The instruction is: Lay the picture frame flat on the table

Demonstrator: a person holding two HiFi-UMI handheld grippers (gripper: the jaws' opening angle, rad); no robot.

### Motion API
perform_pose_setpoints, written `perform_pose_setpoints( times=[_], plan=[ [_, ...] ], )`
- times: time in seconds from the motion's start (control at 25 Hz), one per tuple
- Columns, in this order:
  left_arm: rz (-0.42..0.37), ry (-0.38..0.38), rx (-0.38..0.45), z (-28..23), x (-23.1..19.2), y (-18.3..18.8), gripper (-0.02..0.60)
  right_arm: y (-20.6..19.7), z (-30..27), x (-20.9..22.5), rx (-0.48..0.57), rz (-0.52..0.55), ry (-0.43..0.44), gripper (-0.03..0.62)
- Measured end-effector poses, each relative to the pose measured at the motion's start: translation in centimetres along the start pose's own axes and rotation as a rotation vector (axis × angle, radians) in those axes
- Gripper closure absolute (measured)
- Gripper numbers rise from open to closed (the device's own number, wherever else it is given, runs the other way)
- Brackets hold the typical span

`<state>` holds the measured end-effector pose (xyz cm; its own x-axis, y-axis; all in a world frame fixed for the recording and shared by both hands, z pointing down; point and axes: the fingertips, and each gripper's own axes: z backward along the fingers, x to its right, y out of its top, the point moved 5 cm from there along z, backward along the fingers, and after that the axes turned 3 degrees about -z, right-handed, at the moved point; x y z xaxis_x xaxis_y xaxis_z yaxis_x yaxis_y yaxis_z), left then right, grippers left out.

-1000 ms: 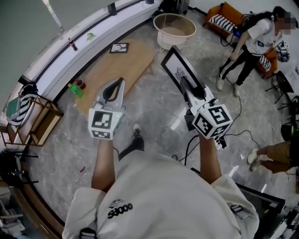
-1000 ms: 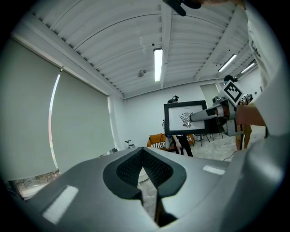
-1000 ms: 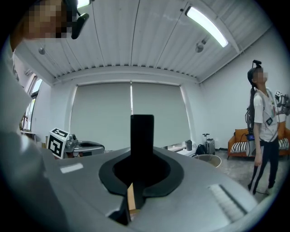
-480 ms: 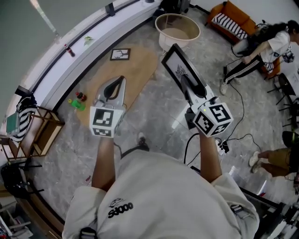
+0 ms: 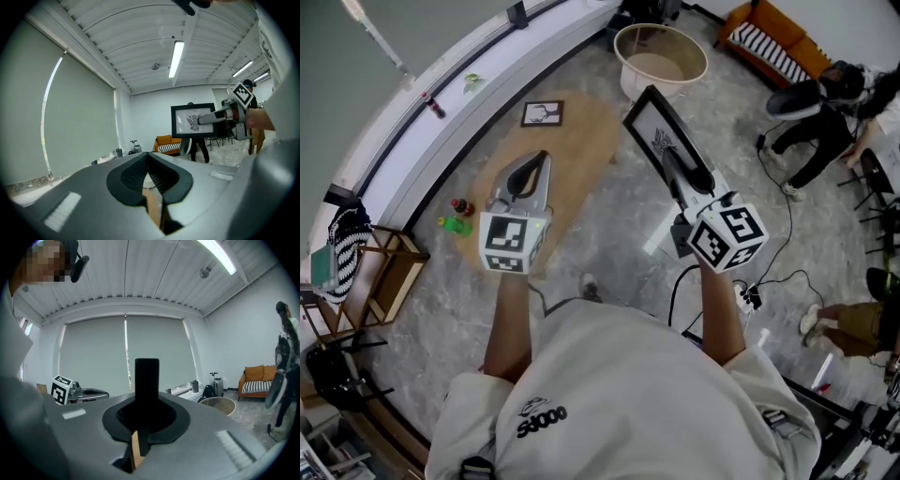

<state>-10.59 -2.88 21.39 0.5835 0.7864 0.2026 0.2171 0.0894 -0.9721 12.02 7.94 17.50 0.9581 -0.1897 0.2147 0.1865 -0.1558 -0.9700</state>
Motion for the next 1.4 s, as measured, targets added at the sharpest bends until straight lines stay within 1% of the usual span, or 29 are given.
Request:
perform_pose_setpoints(
  times=[0.28, 0.6, 0.84, 1.08, 1.24, 1.4],
  plan=[
    [0.016, -0.024, -0.02, -2.8, -2.4, -1.9, 0.572, -0.9, -5.0, 0.9, -0.033, -0.019, 0.008, 0.579],
    [0.073, 0.028, -0.061, -6.3, -6.0, -4.8, 0.572, -2.6, -11.3, 3.3, -0.103, -0.054, 0.054, 0.58],
    [0.11, 0.092, -0.12, -11.4, -9.6, -8.2, 0.572, -4.8, -18.1, 7.7, -0.17, -0.115, 0.108, 0.579],
    [0.147, 0.169, -0.198, -17.2, -12.5, -12.0, 0.572, -7.8, -25.8, 13.3, -0.264, -0.138, 0.159, 0.579],
    [0.173, 0.209, -0.239, -21.0, -13.6, -14.9, 0.572, -11.0, -30.7, 16.8, -0.337, -0.168, 0.208, 0.579],
    [0.22, 0.241, -0.282, -24.1, -14.5, -19.1, 0.572, -15.4, -35.2, 19.5, -0.419, -0.214, 0.242, 0.579]
  ],
)
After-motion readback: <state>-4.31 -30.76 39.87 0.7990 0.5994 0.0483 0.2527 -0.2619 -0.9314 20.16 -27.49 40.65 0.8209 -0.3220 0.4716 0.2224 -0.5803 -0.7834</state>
